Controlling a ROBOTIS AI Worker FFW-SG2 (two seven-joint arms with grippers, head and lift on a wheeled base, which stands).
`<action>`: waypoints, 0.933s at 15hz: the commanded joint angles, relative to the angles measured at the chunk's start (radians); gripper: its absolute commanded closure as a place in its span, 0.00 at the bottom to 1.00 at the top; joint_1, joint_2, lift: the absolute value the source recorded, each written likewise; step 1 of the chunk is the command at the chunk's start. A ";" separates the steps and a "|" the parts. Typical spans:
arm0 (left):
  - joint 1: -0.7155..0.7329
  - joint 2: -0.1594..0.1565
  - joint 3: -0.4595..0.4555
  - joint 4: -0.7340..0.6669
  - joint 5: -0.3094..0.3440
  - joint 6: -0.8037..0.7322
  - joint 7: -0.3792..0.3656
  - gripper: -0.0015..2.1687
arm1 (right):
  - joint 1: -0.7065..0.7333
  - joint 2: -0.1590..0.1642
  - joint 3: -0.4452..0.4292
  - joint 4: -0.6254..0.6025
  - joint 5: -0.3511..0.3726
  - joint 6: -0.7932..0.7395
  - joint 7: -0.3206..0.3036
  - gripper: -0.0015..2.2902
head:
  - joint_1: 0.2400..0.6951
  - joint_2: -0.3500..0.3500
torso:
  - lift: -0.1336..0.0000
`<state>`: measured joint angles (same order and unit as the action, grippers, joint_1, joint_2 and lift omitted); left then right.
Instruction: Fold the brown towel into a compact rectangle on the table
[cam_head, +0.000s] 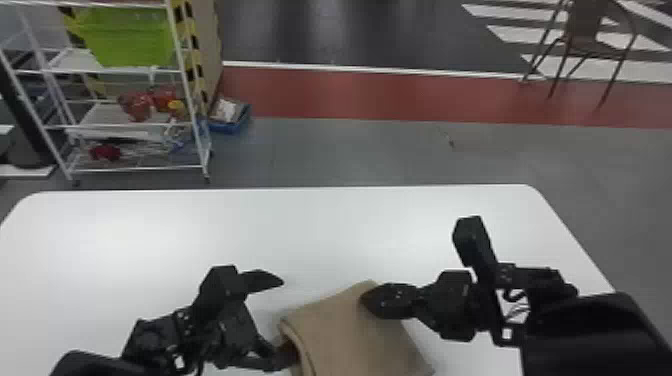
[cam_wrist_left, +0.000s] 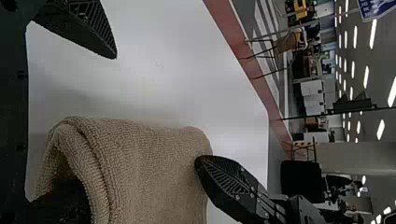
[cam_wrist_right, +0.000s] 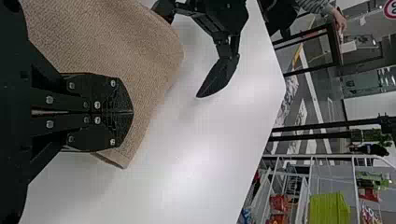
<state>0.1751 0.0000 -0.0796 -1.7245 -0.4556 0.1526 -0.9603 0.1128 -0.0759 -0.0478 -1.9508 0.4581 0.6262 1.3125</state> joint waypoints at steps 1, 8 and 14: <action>0.004 -0.003 0.001 -0.001 0.000 -0.003 0.000 0.02 | -0.022 0.001 -0.003 0.050 0.014 -0.004 -0.013 0.99 | 1.00 0.34 | 0.09; -0.013 -0.003 0.000 0.005 -0.012 -0.003 0.005 0.02 | 0.028 -0.005 -0.033 0.024 0.013 -0.007 0.007 0.99 | 1.00 0.31 | 0.09; -0.048 -0.003 -0.012 0.039 -0.034 0.000 0.009 0.02 | 0.070 -0.005 -0.032 -0.003 0.007 -0.013 0.010 0.99 | 1.00 0.30 | 0.09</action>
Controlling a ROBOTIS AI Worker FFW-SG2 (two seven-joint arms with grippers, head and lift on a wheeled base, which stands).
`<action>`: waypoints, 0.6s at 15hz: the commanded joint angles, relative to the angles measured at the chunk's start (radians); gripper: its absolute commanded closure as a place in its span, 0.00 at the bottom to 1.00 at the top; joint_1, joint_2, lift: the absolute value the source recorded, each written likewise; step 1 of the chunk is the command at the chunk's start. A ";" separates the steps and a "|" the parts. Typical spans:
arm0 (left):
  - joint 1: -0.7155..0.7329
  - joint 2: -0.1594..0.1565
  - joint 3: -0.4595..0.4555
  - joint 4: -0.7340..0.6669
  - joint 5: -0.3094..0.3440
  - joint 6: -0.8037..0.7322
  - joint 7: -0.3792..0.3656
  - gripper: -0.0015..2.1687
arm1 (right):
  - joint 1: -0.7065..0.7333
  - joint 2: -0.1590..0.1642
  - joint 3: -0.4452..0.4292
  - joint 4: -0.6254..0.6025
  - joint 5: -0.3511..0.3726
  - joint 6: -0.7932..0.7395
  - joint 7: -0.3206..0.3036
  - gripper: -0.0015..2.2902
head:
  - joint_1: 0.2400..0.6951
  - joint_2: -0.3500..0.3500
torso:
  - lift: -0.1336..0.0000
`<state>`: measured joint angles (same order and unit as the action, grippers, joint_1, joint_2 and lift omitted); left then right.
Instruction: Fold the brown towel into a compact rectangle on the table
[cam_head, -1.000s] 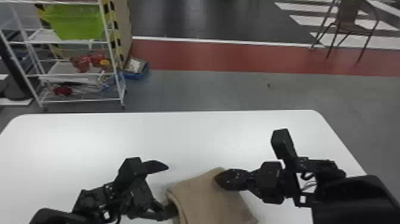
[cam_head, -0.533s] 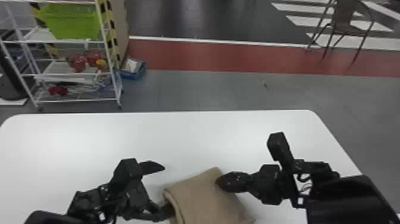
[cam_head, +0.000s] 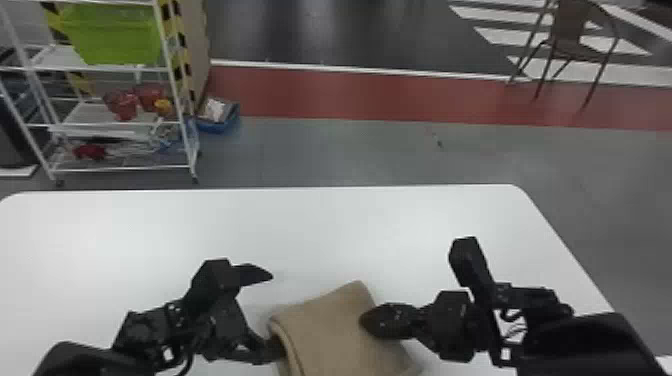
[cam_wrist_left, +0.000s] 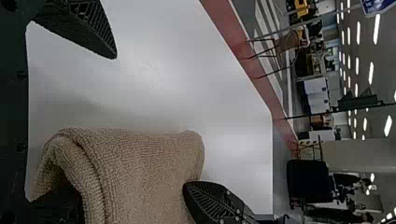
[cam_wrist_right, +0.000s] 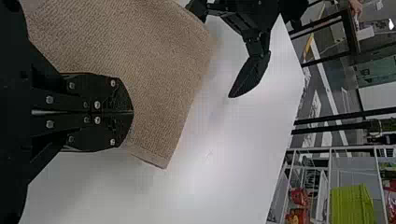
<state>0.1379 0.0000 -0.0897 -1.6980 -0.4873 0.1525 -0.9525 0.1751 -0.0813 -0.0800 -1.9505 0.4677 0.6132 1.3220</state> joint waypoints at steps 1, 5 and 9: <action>-0.021 -0.003 -0.007 0.024 -0.002 0.000 0.006 0.02 | 0.015 0.000 0.003 -0.007 -0.001 -0.003 0.003 0.99 | 1.00 0.30 | 0.09; -0.060 -0.003 -0.025 0.052 -0.025 0.003 0.015 0.02 | 0.050 0.000 0.028 -0.036 -0.003 -0.009 0.006 0.99 | 1.00 0.30 | 0.09; -0.081 -0.003 -0.010 0.052 -0.037 0.016 0.008 0.02 | 0.073 0.000 0.039 -0.059 -0.004 -0.016 0.011 0.99 | 1.00 0.33 | 0.09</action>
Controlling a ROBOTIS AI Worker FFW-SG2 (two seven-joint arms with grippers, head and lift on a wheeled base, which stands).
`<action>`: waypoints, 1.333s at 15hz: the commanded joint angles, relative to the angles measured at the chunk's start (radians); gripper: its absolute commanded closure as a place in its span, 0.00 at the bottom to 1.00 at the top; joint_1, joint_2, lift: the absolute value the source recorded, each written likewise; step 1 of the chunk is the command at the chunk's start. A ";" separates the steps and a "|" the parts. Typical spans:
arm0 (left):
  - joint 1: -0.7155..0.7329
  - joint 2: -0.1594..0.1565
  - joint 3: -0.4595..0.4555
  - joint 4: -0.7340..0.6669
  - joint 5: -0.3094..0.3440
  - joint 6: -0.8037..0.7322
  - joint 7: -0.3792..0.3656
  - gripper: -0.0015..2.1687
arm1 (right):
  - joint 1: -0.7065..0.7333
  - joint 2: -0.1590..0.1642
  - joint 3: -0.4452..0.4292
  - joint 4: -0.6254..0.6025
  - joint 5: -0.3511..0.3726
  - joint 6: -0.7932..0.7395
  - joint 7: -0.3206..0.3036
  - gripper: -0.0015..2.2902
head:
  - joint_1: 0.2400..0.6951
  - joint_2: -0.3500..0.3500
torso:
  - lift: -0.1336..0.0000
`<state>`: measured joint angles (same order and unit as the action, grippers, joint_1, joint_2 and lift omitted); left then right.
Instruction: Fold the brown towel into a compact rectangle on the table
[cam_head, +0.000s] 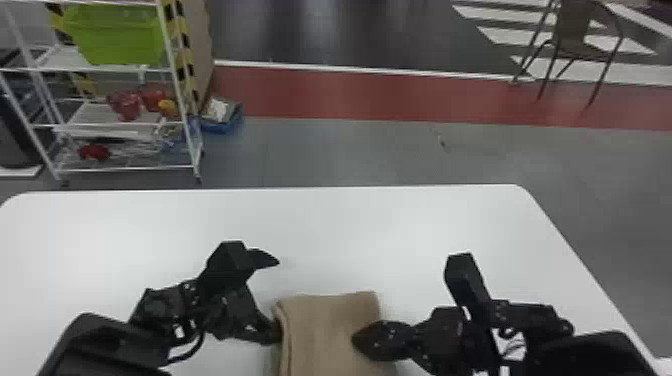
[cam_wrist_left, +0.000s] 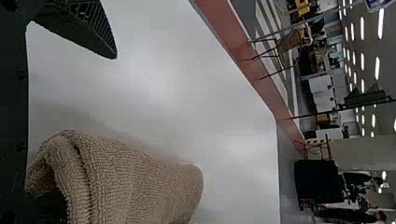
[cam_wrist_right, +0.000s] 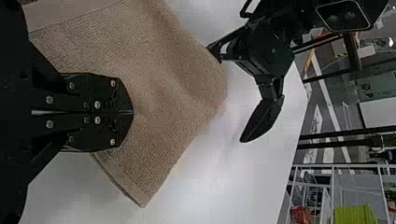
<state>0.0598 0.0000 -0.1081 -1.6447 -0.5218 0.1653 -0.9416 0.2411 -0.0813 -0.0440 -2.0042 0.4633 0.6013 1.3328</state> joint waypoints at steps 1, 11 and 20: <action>-0.003 -0.003 0.013 -0.001 -0.003 0.003 -0.006 0.02 | 0.007 0.000 0.003 -0.005 0.000 -0.007 0.000 0.99 | 1.00 0.34 | 0.09; -0.006 -0.003 0.076 -0.063 -0.172 0.021 -0.126 0.02 | 0.026 -0.002 0.001 -0.008 0.011 -0.016 -0.001 0.99 | 1.00 0.39 | 0.09; 0.017 -0.003 0.163 -0.164 -0.142 0.064 -0.157 0.02 | 0.027 0.011 -0.042 -0.136 -0.118 0.110 0.034 0.99 | 1.00 0.52 | 0.09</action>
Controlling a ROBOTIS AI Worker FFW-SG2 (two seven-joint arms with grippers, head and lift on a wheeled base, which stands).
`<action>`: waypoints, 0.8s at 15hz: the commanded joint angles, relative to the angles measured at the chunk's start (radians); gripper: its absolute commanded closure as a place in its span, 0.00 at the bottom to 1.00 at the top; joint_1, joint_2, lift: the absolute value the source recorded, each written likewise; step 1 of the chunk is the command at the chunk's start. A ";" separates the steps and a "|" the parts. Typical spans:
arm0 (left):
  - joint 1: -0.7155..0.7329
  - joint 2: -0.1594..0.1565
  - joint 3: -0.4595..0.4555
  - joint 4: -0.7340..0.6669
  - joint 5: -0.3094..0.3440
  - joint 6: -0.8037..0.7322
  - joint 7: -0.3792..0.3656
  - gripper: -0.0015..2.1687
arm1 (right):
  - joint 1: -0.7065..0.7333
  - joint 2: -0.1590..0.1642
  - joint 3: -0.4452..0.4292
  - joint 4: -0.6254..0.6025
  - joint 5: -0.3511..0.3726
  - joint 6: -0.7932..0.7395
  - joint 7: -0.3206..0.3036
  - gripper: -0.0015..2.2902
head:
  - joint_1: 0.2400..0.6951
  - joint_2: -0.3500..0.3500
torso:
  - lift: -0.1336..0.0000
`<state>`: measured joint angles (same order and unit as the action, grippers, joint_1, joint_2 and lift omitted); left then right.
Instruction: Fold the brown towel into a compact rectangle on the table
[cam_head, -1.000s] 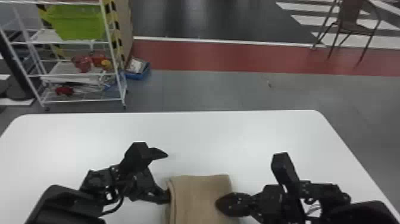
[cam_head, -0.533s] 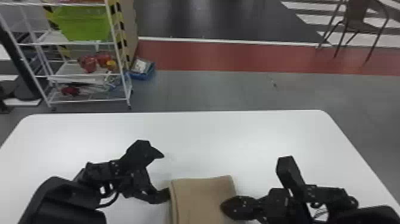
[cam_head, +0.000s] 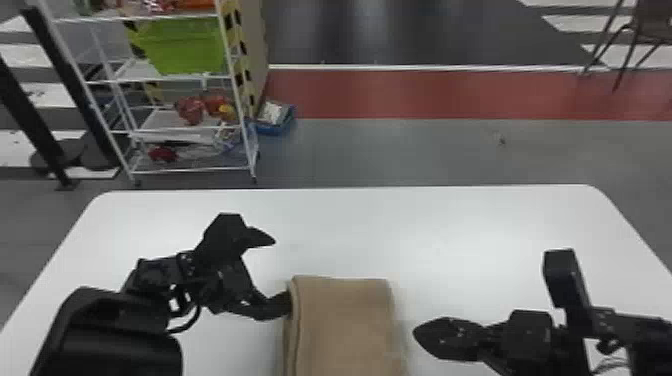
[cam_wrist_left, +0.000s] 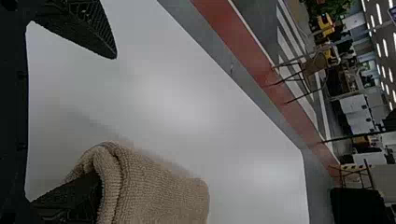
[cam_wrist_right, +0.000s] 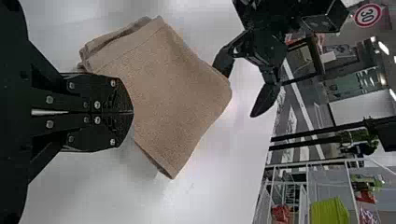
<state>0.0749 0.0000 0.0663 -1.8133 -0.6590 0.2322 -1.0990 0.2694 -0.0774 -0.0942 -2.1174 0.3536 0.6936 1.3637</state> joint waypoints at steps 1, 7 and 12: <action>0.003 -0.003 -0.020 0.012 -0.005 -0.003 0.002 0.02 | -0.001 0.019 0.018 -0.030 -0.015 0.021 0.003 0.99 | 1.00 0.52 | 0.09; 0.022 -0.003 -0.065 0.028 -0.016 -0.003 0.002 0.02 | -0.096 0.039 0.149 0.079 0.005 0.039 -0.219 0.99 | 1.00 0.54 | 0.09; 0.034 -0.003 -0.091 0.029 -0.013 -0.006 0.005 0.02 | -0.150 0.042 0.229 0.163 0.002 0.045 -0.314 0.99 | 1.00 0.56 | 0.09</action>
<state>0.1081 0.0000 -0.0166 -1.7844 -0.6698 0.2278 -1.0947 0.1246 -0.0374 0.1207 -1.9684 0.3656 0.7517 1.0537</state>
